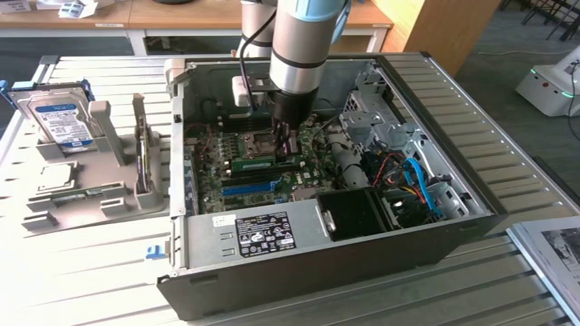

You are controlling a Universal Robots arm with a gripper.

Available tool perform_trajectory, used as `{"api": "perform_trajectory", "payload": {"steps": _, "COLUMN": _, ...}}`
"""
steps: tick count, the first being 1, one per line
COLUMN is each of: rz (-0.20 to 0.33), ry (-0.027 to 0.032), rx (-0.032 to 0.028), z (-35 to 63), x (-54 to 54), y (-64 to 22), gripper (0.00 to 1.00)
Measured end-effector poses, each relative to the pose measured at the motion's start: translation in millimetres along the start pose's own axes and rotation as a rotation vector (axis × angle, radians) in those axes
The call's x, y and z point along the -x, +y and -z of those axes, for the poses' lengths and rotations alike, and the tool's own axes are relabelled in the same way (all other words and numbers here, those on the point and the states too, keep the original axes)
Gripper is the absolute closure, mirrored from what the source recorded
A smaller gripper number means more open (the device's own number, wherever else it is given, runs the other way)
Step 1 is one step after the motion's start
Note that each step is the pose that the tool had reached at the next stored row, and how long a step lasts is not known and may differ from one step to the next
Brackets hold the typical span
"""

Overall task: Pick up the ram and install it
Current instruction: 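Insert the ram into the slot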

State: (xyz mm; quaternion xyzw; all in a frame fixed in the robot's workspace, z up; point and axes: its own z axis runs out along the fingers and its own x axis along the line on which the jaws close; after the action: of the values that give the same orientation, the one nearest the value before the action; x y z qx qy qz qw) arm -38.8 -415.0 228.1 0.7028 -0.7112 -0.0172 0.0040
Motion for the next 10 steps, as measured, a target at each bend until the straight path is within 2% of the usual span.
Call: {"api": "perform_trajectory", "payload": {"steps": 10, "rz": 0.010, "ry": 0.0003, "rx": -0.0003, "z": -0.6, "x": 0.0, "y": 0.0, "gripper": 0.88}}
